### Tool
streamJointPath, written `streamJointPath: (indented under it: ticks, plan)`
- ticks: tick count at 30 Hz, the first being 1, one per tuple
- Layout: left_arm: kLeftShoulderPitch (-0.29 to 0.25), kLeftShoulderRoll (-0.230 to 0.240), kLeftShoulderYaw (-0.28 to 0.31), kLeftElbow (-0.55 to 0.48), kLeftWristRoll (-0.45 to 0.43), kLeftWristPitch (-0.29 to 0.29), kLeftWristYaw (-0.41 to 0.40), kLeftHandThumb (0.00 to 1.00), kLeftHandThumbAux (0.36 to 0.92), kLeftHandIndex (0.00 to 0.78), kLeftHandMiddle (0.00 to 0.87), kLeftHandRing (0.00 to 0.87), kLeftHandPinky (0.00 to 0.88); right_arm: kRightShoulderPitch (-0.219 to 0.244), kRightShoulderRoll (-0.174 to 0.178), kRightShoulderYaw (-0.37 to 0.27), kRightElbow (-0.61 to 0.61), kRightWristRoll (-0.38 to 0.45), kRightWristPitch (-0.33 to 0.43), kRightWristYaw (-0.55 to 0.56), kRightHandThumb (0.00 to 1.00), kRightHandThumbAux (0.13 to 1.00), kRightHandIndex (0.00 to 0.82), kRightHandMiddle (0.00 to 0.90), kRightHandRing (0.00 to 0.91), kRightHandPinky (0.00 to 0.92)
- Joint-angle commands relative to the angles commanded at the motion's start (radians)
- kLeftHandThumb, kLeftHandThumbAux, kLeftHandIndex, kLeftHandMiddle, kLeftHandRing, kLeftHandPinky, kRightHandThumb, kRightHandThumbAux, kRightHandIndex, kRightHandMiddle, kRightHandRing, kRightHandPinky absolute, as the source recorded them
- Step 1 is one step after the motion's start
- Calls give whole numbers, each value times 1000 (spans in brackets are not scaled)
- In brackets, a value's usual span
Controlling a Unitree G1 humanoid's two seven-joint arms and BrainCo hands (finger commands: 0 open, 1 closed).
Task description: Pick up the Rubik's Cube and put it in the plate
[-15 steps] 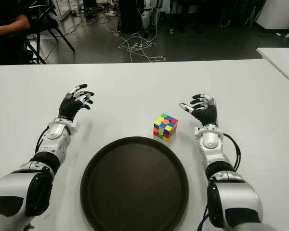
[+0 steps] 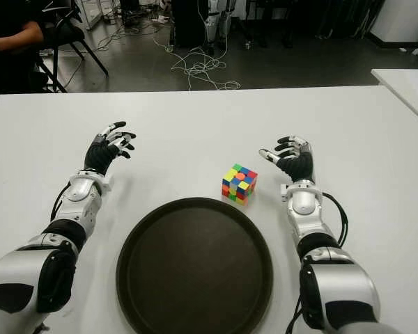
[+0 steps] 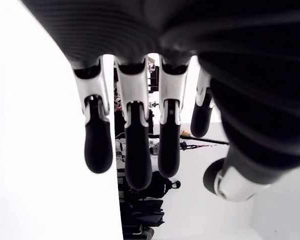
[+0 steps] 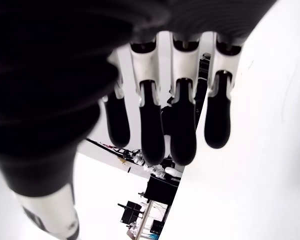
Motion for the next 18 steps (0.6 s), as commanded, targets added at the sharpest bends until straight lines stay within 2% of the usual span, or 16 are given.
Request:
streamJointPath:
  ticks: [8,18]
  plan:
    - [0,2,-4,1,5,4,1,131,682,210,394,495,559,4,1,-3,-3,3,-11,4,66,793,447,513,527,531]
    - [2,2,-5,1,6,2,5,141,686,203,399,500,563,6,0,-2,-3,3,-15,6,53,784,442,504,525,539]
